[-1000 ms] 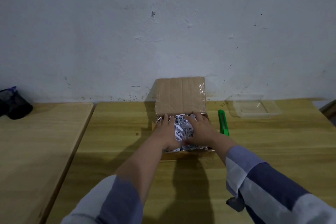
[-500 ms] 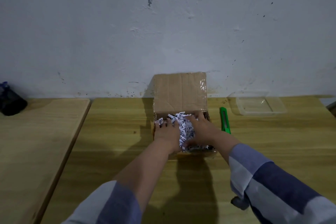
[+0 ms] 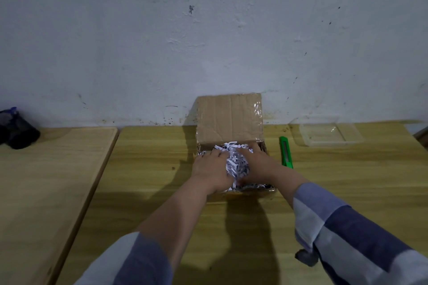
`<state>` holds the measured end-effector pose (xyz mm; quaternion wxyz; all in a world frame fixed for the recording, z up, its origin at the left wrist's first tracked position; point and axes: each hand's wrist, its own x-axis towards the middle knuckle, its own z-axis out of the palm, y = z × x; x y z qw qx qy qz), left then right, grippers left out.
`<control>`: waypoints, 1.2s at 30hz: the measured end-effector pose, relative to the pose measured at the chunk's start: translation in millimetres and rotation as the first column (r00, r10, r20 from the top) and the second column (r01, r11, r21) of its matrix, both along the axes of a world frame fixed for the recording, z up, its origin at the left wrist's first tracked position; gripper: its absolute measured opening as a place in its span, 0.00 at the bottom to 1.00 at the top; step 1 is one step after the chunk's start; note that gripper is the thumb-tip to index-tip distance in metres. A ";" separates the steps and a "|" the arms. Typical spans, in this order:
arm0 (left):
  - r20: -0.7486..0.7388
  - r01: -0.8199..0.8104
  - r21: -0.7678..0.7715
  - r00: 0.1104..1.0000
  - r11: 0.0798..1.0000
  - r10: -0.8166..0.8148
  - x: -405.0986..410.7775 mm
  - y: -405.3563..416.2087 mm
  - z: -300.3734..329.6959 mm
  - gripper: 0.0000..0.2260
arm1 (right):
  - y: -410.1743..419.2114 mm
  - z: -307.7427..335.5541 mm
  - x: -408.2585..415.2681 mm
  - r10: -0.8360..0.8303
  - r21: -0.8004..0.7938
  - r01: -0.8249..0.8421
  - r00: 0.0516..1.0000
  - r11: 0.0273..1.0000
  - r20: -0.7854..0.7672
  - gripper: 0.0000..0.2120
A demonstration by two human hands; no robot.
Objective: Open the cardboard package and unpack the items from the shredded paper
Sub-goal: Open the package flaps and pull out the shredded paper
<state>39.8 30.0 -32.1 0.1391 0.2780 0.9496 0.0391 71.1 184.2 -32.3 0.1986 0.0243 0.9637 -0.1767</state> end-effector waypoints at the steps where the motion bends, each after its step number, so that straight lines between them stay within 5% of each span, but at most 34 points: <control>1: -0.019 -0.020 0.017 1.000 1.000 0.020 -0.2 -1.0 1.1 0.29 | -0.2 -0.1 1.0 -0.006 -0.003 0.006 1.000 1.000 0.002 0.49; 12: -0.268 -0.066 -0.227 0.963 0.972 0.003 -18.3 -11.7 2.1 0.17 | -1.9 -4.5 4.1 -0.023 -0.031 0.023 1.000 0.999 0.001 0.48; 18: -0.287 -0.035 -0.181 0.958 0.983 -0.019 -22.7 -9.8 3.0 0.14 | -1.1 -6.8 2.8 -0.023 -0.046 0.022 1.000 0.999 -0.011 0.47; 23: -0.099 -0.175 0.124 0.977 0.977 0.188 -24.6 -2.1 -7.0 0.15 | -3.2 -10.1 -0.1 -0.030 -0.047 0.030 1.000 0.998 0.005 0.48; 28: 0.199 -0.248 0.555 0.966 0.794 0.163 -20.1 7.7 -13.0 0.13 | -2.6 -11.1 -0.7 -0.020 -0.064 0.020 1.000 0.998 -0.003 0.47; 36: 0.392 -0.091 0.277 0.919 0.957 -0.026 -20.7 -7.6 -15.0 0.42 | 1.8 -6.5 -8.0 -0.054 -0.066 0.056 0.998 0.996 0.025 0.52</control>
